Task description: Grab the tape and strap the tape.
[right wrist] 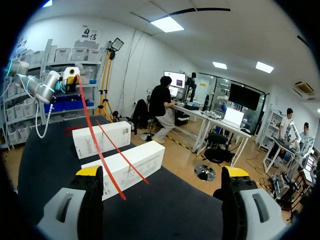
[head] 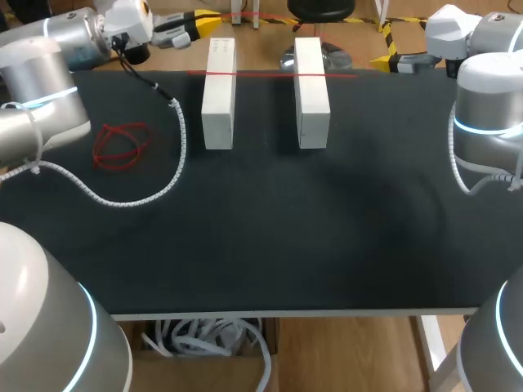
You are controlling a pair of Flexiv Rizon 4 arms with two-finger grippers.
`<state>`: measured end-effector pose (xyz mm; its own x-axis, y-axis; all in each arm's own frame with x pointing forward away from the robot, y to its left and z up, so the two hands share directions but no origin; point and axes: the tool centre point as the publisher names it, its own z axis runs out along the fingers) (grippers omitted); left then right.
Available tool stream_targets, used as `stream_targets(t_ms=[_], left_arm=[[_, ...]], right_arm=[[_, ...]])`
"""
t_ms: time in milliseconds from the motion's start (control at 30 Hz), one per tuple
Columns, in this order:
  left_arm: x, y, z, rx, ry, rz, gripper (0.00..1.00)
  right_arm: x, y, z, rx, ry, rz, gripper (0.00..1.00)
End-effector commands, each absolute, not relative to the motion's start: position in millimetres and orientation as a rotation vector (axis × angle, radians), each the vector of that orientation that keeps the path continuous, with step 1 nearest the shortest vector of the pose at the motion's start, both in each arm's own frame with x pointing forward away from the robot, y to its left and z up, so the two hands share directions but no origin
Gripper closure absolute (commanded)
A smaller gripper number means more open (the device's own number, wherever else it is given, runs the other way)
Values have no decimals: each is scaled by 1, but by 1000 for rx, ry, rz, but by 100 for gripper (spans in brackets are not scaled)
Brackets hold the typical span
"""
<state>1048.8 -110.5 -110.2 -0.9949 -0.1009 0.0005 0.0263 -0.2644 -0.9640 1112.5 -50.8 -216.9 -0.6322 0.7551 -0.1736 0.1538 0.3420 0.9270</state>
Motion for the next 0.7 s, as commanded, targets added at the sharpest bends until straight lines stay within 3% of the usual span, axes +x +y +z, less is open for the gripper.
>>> stream_targets(t_ms=[33, 700], left_arm=[[1055, -110, -113, -50, 1834, -2486, 100], [1058, -123, -77, -74, 1781, -2537, 100]], right_arm=[[1113, -51, -217, 791, 2008, 1295, 0], [1113, -51, -217, 791, 2008, 1295, 0]])
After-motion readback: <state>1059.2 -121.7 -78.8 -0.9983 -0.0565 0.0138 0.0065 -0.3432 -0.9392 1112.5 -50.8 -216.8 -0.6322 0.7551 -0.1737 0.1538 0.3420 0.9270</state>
